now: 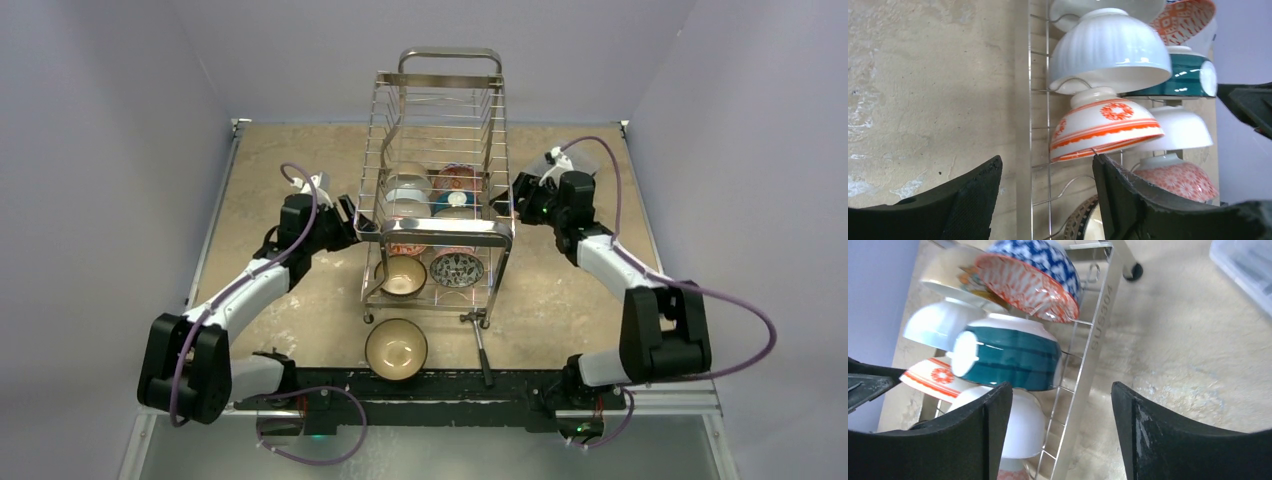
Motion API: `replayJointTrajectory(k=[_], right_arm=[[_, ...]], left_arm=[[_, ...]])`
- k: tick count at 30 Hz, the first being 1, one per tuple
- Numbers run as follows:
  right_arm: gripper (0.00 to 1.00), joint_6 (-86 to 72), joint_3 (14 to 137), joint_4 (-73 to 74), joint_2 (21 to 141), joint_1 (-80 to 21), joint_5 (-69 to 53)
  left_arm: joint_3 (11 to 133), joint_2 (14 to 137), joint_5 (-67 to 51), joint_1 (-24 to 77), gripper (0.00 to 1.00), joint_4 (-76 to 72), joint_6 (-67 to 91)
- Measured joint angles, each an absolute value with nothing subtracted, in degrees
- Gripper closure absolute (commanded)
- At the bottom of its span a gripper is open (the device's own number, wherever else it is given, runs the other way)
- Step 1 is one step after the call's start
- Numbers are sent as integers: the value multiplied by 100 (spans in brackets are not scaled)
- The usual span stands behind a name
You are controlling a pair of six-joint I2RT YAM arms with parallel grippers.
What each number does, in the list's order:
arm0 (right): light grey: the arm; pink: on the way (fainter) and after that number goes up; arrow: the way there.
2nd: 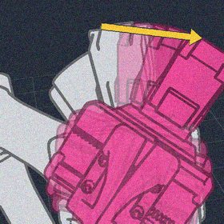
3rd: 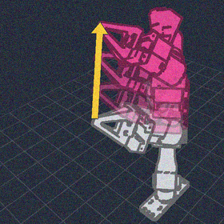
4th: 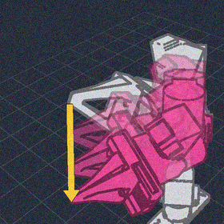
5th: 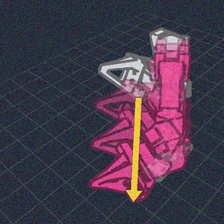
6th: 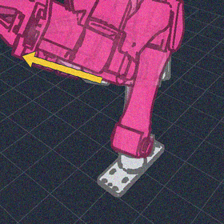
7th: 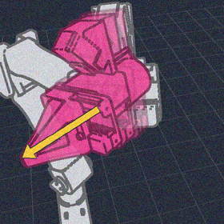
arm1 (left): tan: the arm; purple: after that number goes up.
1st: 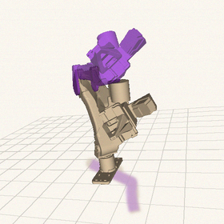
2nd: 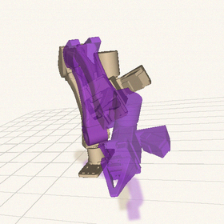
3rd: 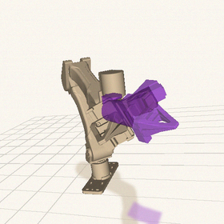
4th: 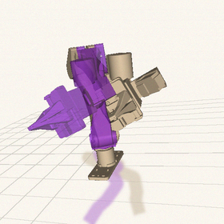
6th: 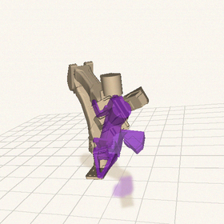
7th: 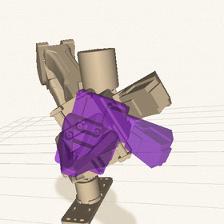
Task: Load the bowls into the dish rack
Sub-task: Pick up the bowl from the dish rack.
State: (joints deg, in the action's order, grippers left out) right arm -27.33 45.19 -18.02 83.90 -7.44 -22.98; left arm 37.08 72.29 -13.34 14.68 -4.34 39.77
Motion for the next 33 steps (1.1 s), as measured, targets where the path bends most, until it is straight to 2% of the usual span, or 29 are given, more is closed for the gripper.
replayJointTrajectory(k=[2, 7, 16, 20, 23, 25, 30, 33], right_arm=[[19, -2692, 4506, -1782, 8018, -744, -2139], [19, -2648, 4480, -1599, 7524, -744, -1975], [20, -2613, 4069, -1253, 7513, -744, -2355], [20, -2613, 3948, -1232, 7502, -744, -2561], [20, -2613, 3898, -1234, 7465, -744, -2679], [20, -2611, 3876, -1229, 7439, -744, -2718], [20, -2609, 3820, -1229, 7330, -744, -2829], [20, -2606, 3809, -1229, 7297, -744, -2853]], left_arm=[[3765, 7063, -1433, 1470, 39, -314, 3918], [3791, 7017, -2106, 1470, 48, 67, 3846], [3712, 7030, -3415, 1629, 50, 309, 3817], [3712, 7155, -3544, 1717, 58, 561, 3656], [3712, 7310, -3577, 1741, 60, 694, 3566], [3712, 7400, -3575, 1780, 67, 781, 3479], [3782, 7524, -3417, 1874, 98, 998, 3234], [3844, 7588, -3315, 1914, 100, 1146, 3094]])
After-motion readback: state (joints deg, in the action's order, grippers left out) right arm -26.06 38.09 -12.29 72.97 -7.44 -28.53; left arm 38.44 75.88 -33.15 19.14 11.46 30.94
